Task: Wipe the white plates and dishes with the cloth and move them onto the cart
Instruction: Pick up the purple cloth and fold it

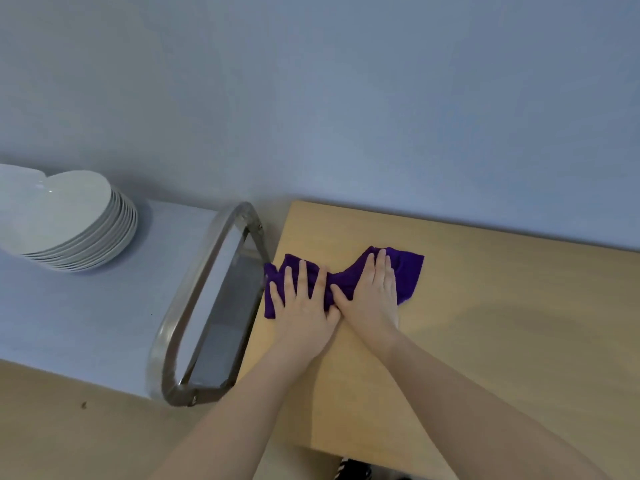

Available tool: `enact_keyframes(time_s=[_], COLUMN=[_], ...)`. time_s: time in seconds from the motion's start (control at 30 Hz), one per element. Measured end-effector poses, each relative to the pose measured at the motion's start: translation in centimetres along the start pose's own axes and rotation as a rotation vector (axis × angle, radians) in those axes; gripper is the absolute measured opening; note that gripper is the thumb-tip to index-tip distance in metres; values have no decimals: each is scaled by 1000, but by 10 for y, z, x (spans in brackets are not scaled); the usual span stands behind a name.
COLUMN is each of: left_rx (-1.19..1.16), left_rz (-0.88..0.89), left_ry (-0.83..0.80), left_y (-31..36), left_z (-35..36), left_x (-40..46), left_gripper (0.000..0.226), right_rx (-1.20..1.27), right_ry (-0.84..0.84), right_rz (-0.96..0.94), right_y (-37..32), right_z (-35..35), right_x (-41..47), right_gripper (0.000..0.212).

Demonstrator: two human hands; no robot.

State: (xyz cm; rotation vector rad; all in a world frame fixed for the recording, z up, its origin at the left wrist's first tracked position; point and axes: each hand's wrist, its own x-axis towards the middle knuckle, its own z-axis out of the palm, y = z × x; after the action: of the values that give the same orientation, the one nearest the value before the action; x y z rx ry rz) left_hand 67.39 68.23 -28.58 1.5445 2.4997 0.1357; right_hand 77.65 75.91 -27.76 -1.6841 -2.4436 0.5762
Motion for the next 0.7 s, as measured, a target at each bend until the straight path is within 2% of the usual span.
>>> enact_keyframes(time_s=[0.17,0.3,0.6,0.7], left_rx=[-7,-50,-168,-177], left_rz=[8,62,62,46], left_ry=[32,14,27,45], left_y=[-16,-31,-56,-58], left_z=[-7,-8,-9,-7], left_x=[27,24,-50,-78], left_gripper=[73,71,74,68], right_rx=[132,233,331,317], right_ry=[-101,-165,-253,-248], right_rz=[-229,-386,-503,-532], right_y=[-14,-27,-40,-39], right_z=[2,6,25,30], right_x=[48,53,-16,-44], right_gripper=[88,77,65,62])
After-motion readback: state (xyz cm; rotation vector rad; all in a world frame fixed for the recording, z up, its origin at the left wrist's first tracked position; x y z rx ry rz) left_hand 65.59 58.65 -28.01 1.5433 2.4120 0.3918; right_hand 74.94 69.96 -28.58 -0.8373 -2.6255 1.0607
